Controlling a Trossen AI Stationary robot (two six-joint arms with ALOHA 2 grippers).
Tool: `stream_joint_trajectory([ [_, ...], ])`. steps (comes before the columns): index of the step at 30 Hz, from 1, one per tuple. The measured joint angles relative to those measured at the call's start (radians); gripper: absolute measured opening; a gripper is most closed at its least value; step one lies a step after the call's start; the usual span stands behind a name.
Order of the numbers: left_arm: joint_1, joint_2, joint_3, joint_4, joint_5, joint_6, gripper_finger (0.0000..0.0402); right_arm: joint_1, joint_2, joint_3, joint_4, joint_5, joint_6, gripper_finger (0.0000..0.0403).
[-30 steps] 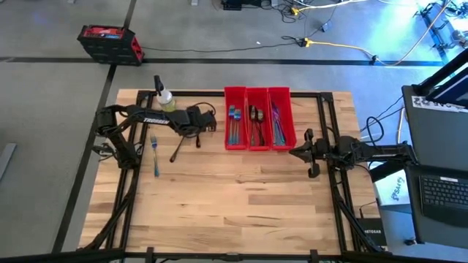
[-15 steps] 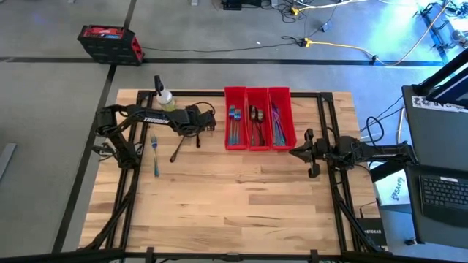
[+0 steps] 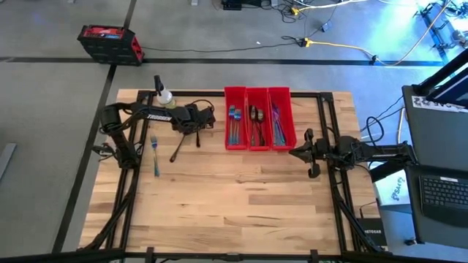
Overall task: Sort silverware
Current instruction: Put the black spoon into the middle red silverware bin
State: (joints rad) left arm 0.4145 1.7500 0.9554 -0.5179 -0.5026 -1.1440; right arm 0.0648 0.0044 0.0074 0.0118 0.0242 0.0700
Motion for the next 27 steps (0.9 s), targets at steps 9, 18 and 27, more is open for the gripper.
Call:
stream_joint_trajectory([
  [9, -0.009, 0.061, 0.001, 0.057, 0.001, -0.012, 0.0134, 0.0, 0.0, 0.0, 0.001, 0.0, 0.0, 0.0001],
  [18, -0.01, 0.063, 0.002, 0.073, -0.023, -0.004, 0.0048, 0.0, 0.0, 0.0, 0.001, 0.0, 0.0, 0.0001],
  [27, -0.024, 0.061, 0.0, 0.063, -0.078, 0.068, 0.0009, 0.0, 0.0, 0.0, 0.001, 0.001, 0.0, 0.0001],
])
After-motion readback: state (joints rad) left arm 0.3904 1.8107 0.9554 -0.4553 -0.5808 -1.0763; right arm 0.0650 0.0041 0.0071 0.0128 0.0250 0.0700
